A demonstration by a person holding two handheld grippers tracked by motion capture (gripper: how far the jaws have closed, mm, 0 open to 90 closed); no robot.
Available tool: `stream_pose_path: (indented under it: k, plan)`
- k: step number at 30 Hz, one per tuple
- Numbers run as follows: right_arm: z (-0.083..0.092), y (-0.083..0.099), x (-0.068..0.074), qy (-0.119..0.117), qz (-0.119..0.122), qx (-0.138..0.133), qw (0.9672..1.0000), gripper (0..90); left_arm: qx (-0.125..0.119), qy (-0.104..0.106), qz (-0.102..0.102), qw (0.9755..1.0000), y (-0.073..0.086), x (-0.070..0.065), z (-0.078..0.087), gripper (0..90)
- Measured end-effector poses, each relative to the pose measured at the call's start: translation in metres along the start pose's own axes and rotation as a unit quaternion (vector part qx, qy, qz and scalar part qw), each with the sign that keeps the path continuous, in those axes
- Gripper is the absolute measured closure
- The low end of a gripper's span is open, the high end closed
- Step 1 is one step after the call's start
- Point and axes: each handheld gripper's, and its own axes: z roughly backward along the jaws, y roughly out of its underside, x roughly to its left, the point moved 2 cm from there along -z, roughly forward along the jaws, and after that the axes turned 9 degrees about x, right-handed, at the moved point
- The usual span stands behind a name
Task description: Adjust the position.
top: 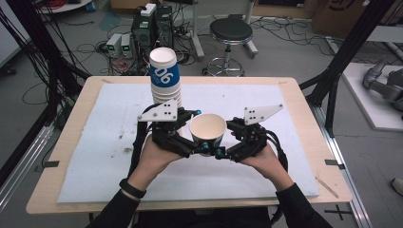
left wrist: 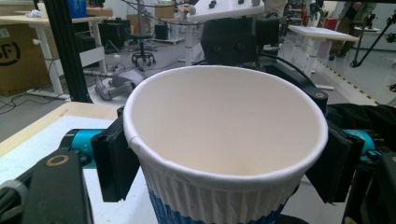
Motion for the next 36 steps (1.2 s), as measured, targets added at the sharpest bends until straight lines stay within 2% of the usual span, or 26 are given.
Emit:
stream_pose_path:
  k: [4,13,19,27,36]
  plan:
    - [0.0,0.0,0.0,0.0,-0.001,-0.002,1.0,20.2,-0.003,0.002,0.0,1.0,0.0,0.0,-0.001,22.6]
    - [-0.001,0.0,0.001,-0.006,0.002,0.0,1.0,24.2,-0.015,0.011,0.014,0.9997,0.001,0.001,-0.002,22.0]
    - [0.001,-0.001,0.003,0.0,0.02,-0.003,0.9998,25.7,-0.026,0.022,0.017,0.9993,0.001,0.001,-0.001,19.2]
    - [0.005,0.0,0.002,0.009,0.027,-0.004,0.9996,26.1,-0.024,0.016,0.018,0.9994,0.0,0.003,0.004,16.6]
    - [0.009,0.001,0.0,0.016,0.031,-0.014,0.9993,26.7,-0.032,0.01,0.016,0.9993,-0.001,0.005,0.009,15.8]
